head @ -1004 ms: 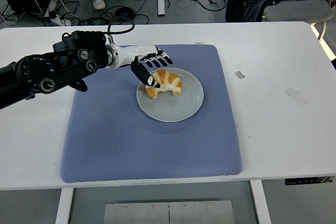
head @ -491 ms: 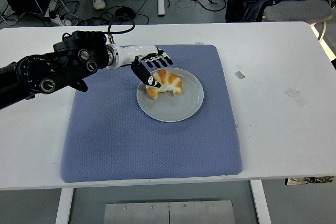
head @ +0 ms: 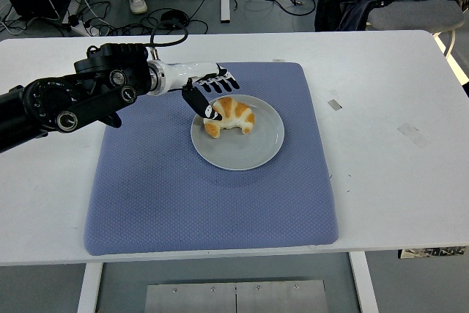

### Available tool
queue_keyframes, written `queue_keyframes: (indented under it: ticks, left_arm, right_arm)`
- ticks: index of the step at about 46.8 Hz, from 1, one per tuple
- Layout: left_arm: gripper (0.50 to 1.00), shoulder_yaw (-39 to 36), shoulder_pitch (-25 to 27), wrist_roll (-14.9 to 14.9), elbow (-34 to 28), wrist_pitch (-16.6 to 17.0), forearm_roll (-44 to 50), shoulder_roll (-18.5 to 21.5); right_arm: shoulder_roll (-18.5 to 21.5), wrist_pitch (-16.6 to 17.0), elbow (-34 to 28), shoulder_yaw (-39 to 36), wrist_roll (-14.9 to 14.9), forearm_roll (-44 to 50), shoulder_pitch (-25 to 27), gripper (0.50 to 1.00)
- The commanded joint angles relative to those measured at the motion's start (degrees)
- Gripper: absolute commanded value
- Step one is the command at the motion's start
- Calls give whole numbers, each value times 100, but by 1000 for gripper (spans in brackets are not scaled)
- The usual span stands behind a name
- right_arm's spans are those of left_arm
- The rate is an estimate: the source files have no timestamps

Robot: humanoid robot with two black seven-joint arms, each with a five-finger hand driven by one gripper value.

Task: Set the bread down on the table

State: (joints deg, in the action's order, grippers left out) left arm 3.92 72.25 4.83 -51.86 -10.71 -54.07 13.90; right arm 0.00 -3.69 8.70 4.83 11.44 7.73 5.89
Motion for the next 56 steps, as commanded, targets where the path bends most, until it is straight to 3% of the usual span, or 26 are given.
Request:
queue_keyframes:
  ticks: [1, 56]
  left_arm:
    - [822, -5, 0, 1, -8, 7, -34, -1]
    - [802, -243, 0, 1, -52, 201, -86, -54]
  right_arm:
    - [0, 0, 0, 0, -1, 0, -1, 1000]
    - [0, 0, 0, 0, -1, 0, -1, 1000]
